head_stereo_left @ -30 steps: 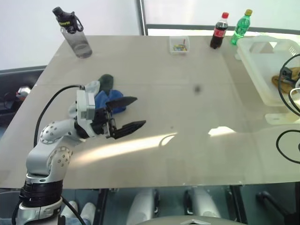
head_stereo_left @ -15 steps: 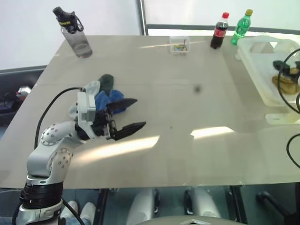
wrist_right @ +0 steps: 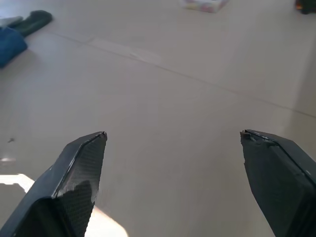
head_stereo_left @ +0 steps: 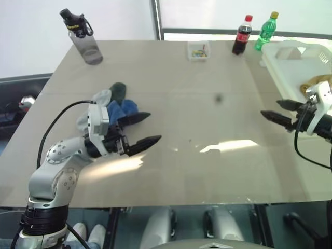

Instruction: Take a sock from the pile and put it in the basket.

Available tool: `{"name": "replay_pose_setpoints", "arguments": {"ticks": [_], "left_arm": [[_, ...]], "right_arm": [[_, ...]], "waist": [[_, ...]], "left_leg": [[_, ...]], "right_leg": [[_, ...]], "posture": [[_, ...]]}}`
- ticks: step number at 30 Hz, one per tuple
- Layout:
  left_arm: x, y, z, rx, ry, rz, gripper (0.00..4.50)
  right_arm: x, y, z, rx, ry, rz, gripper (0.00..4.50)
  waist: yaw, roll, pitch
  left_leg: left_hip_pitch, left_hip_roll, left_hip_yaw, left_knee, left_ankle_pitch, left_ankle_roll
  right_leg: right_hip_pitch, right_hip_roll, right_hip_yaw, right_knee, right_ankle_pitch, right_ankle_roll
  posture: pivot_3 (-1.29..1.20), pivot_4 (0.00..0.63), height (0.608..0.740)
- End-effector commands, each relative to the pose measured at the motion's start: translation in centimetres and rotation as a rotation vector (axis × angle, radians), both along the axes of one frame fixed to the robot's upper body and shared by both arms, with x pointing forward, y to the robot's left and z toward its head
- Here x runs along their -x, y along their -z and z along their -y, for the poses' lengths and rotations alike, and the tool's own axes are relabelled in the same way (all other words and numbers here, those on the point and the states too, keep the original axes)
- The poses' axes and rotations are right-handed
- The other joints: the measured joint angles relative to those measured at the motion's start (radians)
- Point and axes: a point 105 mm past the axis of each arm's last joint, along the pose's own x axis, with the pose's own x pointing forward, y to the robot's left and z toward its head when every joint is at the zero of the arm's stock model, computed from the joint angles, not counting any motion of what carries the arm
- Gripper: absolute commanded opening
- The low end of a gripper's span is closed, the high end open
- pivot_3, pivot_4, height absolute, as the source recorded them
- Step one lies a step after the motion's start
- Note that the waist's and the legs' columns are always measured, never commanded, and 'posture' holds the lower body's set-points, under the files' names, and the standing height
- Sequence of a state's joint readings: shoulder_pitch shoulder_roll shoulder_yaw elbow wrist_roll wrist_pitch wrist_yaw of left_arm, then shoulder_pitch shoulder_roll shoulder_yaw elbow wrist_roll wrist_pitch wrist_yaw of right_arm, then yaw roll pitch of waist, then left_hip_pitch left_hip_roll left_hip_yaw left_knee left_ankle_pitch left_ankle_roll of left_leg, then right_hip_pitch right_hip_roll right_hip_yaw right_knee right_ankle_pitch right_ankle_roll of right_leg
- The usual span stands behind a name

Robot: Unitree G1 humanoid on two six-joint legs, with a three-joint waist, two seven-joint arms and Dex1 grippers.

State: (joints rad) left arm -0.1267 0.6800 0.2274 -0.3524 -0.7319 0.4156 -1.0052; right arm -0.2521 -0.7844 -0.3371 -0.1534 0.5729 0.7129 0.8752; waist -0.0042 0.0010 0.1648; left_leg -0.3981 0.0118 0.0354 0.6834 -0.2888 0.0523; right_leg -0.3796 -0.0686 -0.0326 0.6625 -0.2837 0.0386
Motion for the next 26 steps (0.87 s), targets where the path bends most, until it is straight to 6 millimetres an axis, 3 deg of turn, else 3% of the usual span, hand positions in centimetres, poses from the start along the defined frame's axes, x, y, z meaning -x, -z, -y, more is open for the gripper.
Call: {"name": "replay_pose_setpoints", "arguments": {"ticks": [1, 11, 20, 26], "left_arm": [[0.7, -0.7, 0.1, -0.001, -0.014, 0.035, 4.50], [0.6, 1.1, -1.8, -0.064, -0.267, -0.005, 4.50], [2.6, 1.6, -3.1, -0.099, -0.346, -0.031, 4.50], [4.3, 2.4, -2.9, -0.107, -0.304, -0.092, 4.50]], "right_arm": [[1.9, -1.3, -1.3, -0.020, -0.072, 0.075, 4.46], [7.9, -0.2, -2.5, -0.026, -0.322, 0.084, 4.46], [8.2, -0.5, -1.2, -0.007, -0.336, 0.095, 4.46], [7.9, 0.3, -0.4, 0.049, -0.338, 0.074, 4.46]], "waist": [[0.001, 0.000, 0.000], [0.013, 0.000, 0.000], [0.017, -0.001, 0.000], [0.018, -0.001, 0.000]], "left_leg": [[0.000, 0.000, 0.000, 0.000, 0.000, 0.000], [0.002, -0.001, -0.001, 0.001, 0.000, 0.001], [0.002, -0.001, -0.001, 0.001, 0.000, 0.000], [0.001, -0.001, -0.001, 0.001, 0.000, 0.000]], "right_leg": [[0.000, 0.000, 0.000, 0.000, 0.000, 0.000], [0.002, -0.001, -0.001, 0.000, 0.000, 0.000], [0.002, -0.002, -0.001, 0.000, 0.000, 0.000], [0.002, -0.002, -0.001, 0.000, 0.000, 0.000]], "posture": [[0.00, 0.150, 0.740], [0.00, 0.150, 0.740], [0.00, 0.150, 0.740], [0.00, 0.150, 0.740]]}}
